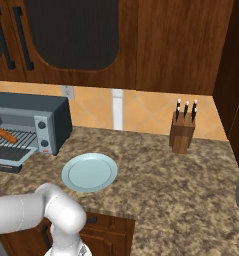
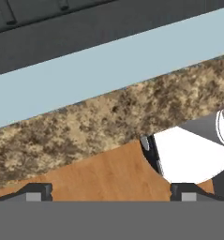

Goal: Pick up the kebab skewer and baguette bread, and place them inside the toaster oven. Close the toaster oven door and start by setting the timer.

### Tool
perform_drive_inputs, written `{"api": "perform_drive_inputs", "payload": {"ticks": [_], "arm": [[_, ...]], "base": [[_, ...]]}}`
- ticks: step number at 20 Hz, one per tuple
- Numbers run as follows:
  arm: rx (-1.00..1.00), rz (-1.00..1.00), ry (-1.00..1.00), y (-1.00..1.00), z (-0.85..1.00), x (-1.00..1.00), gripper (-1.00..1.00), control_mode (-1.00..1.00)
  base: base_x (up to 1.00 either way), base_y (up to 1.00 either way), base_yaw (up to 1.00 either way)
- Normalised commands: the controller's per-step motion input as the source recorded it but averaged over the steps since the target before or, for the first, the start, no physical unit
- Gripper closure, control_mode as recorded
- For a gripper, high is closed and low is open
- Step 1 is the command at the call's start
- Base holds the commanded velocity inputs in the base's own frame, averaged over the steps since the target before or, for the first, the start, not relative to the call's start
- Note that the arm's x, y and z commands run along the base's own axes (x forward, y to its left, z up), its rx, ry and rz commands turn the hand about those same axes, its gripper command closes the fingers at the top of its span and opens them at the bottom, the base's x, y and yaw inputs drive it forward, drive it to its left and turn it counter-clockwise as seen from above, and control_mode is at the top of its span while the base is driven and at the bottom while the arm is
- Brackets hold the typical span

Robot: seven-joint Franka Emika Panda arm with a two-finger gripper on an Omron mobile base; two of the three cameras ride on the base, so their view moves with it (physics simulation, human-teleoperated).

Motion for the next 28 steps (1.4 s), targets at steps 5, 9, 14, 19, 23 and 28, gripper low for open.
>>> {"api": "perform_drive_inputs", "payload": {"ticks": [5, 9, 14, 19, 23, 28], "arm": [[0.0, -0.02, 0.0, 0.13, 0.0, 0.61, -1.0, -1.0], [0.0, -0.02, 0.0, 0.24, -0.03, 0.09, -1.0, -1.0], [0.0, -0.02, 0.0, 0.13, 0.0, -0.01, -1.0, -1.0], [0.0, -0.04, 0.0, 0.0, -0.05, 0.05, -1.0, -1.0], [0.0, -0.03, 0.0, -0.22, -0.28, 0.0, -1.0, -1.0], [0.0, -0.03, 0.0, -0.15, -0.06, 0.09, -1.0, -1.0]], "base": [[0.0, 0.0, 0.0], [0.0, 0.0, 0.0], [0.0, 0.0, 0.0], [0.0, 0.0, 0.0], [0.0, 0.0, 0.0], [0.0, 0.0, 0.0]]}}
